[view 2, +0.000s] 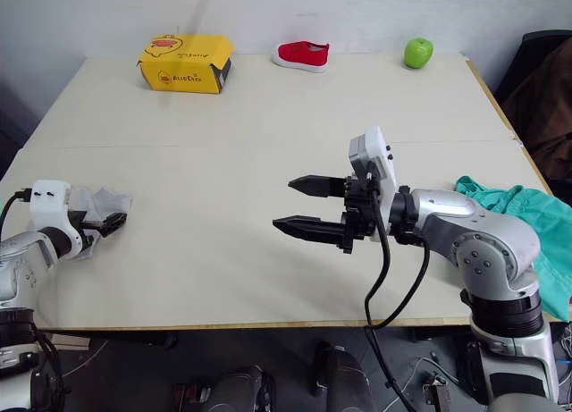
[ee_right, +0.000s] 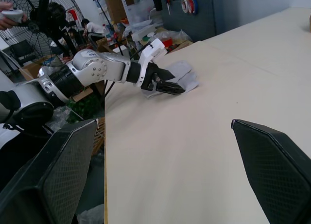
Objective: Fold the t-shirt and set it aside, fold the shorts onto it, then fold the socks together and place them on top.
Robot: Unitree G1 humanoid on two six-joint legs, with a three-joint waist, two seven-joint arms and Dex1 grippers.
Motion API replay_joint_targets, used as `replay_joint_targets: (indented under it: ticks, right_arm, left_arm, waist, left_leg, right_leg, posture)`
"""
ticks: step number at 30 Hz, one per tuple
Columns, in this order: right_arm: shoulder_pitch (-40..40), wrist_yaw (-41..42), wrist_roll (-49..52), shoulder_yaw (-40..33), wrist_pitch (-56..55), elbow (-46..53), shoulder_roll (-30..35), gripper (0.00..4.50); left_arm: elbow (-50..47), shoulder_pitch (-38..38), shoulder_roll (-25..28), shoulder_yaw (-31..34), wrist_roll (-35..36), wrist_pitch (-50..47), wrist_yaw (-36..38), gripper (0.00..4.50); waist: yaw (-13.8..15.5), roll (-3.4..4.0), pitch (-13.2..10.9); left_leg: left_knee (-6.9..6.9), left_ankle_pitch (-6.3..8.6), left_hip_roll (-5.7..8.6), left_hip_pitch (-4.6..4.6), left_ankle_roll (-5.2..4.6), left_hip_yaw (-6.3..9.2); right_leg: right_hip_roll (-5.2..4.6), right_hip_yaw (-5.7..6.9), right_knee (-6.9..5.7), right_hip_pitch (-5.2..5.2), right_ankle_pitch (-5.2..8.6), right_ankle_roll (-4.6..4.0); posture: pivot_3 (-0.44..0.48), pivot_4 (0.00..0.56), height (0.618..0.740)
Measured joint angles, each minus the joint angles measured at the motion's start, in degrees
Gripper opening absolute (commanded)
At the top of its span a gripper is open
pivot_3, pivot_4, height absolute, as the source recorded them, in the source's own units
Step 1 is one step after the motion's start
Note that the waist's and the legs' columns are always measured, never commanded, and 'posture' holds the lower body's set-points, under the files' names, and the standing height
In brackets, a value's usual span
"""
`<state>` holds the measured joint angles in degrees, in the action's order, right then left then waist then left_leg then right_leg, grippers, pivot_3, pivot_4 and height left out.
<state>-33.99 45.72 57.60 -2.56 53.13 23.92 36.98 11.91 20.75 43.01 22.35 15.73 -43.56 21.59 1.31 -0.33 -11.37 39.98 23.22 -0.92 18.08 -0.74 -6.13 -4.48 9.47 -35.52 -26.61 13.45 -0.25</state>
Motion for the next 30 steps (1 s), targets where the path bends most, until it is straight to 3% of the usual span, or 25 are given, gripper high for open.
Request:
replay_joint_targets:
  ticks: [3,7,19,23,26,30]
  right_arm:
    - [0.2,0.2,-0.4,0.0,-0.1,0.3,0.0,4.47]
    - [0.3,0.2,-0.4,0.0,-0.1,0.4,0.0,4.5]
    - [0.3,-0.2,-0.4,0.0,0.7,0.4,0.0,4.5]
    - [0.3,-0.1,-0.5,0.0,0.7,0.4,0.4,4.5]
    - [1.1,0.3,-0.6,0.0,0.8,0.5,1.6,4.5]
    - [4.8,1.2,-1.6,-0.1,0.7,0.9,4.1,4.5]
  left_arm:
    - [0.0,0.0,0.0,-0.5,-0.2,-0.4,0.4,4.5]
    - [-0.1,-0.1,0.0,-0.8,-0.2,-0.5,1.1,3.63]
    - [-3.5,-0.4,-1.8,1.6,2.5,-6.7,2.3,0.0]
    - [-13.8,-1.9,-5.4,-0.5,9.8,-16.0,6.5,0.0]
    - [-23.8,-1.1,-10.6,-7.6,14.8,-23.3,7.4,0.0]
    - [-26.8,3.3,-16.4,-14.2,16.9,-28.8,6.4,0.0]
  waist:
    - [0.0,0.0,0.0]
    - [0.0,0.0,0.0]
    - [0.1,0.05,0.0]
    - [0.6,0.05,0.0]
    - [1.1,0.03,0.0]
    - [1.0,0.02,0.0]
  left_leg:
    - [0.0,0.0,0.0,-0.02,0.0,-0.01]
    - [0.0,0.0,0.0,-0.06,0.0,-0.03]
    - [-0.01,0.0,0.02,-0.09,0.0,-0.04]
    - [0.02,-0.01,0.09,-0.06,-0.03,0.03]
    - [0.06,-0.02,0.11,0.0,-0.04,0.08]
    - [0.07,-0.03,0.1,0.04,-0.05,0.06]
  right_leg:
    - [0.0,-0.01,-0.02,0.0,0.0,0.0]
    - [0.0,-0.03,-0.03,0.02,0.0,0.0]
    - [-0.04,-0.06,-0.04,0.03,0.0,0.0]
    - [-0.11,-0.06,-0.01,0.07,-0.03,0.05]
    - [-0.08,-0.06,0.06,0.13,-0.07,0.12]
    - [0.0,-0.08,0.06,0.12,-0.07,0.12]
  posture:
    - [0.0,0.15,0.74]
    - [0.0,0.15,0.74]
    - [0.0,0.15,0.74]
    - [0.0,0.15,0.74]
    - [0.0,0.15,0.74]
    - [0.0,0.15,0.74]
